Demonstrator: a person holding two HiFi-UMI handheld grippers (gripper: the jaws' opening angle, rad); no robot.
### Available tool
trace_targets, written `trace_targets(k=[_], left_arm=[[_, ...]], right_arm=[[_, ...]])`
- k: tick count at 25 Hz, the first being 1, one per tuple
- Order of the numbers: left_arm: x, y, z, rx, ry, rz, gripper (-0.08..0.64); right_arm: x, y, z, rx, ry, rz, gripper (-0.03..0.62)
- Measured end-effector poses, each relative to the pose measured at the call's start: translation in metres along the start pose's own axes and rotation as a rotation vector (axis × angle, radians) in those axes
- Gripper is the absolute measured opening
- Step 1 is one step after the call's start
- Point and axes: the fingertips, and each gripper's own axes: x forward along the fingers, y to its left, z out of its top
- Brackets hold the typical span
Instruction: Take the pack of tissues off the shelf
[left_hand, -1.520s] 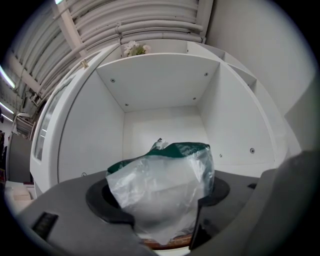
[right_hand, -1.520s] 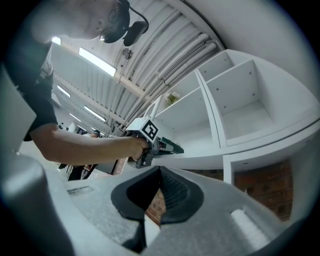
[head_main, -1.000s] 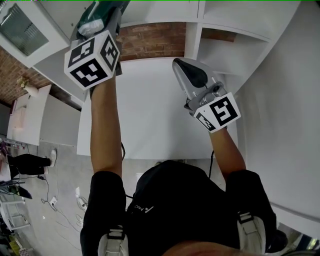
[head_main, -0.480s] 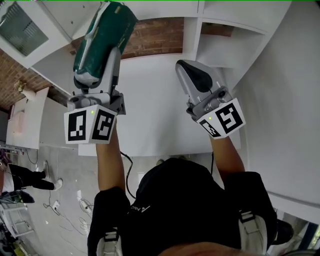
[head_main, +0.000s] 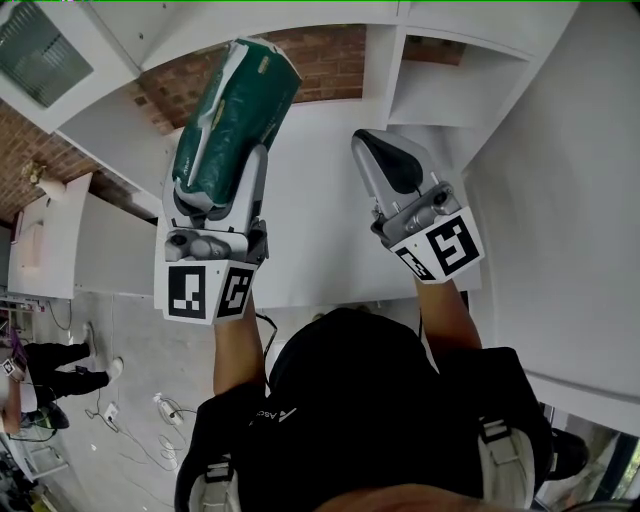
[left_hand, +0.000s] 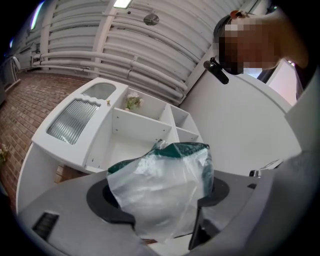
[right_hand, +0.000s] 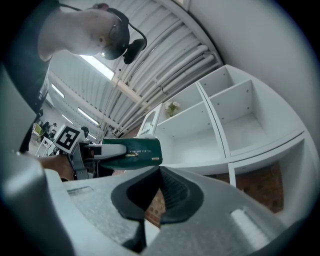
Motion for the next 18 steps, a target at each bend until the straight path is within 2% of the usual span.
trace_targets(k=[18], left_arm=[[0.0016,-0.0007,0.0029,-0.014,-0.007,-0.034,0.331]], right_arm=[[0.0037,0.004,-0.0025,-0.011,0.016,-0.022,0.0]])
